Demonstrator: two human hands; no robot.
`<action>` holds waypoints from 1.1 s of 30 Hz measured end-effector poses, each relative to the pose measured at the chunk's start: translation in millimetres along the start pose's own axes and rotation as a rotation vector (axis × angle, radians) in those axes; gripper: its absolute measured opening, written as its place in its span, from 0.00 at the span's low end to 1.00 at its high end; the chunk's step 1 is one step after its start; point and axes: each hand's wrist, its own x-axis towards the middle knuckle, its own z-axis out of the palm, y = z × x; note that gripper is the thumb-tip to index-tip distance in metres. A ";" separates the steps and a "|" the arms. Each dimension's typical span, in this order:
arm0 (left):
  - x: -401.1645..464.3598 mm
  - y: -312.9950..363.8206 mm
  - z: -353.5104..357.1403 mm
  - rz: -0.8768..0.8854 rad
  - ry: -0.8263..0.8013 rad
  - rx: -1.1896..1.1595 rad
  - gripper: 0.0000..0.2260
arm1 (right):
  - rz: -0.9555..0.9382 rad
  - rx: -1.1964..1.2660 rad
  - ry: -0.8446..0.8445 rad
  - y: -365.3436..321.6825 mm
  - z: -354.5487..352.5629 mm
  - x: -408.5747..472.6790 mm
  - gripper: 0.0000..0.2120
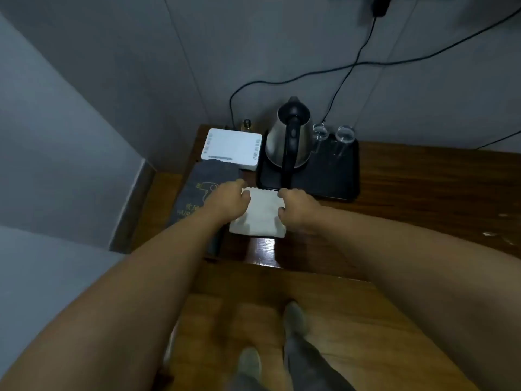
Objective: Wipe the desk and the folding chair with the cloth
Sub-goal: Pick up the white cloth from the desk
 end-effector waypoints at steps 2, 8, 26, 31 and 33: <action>10.4 -7.4 15.3 -0.040 -0.037 -0.001 0.20 | 0.013 -0.021 -0.013 5.7 11.2 12.2 0.20; 45.3 -44.6 79.6 -0.083 -0.108 0.008 0.20 | -0.031 -0.099 -0.003 19.8 60.2 50.1 0.18; 39.5 -69.6 131.1 -0.303 0.253 -1.062 0.14 | -0.273 -0.076 0.215 3.5 114.5 70.1 0.19; 16.6 -45.1 75.2 -0.019 0.170 -1.213 0.17 | -0.047 0.778 0.204 -16.0 68.0 38.1 0.12; 4.4 -30.9 60.5 0.097 0.154 -1.044 0.18 | 0.036 1.038 0.221 -25.3 42.9 17.3 0.14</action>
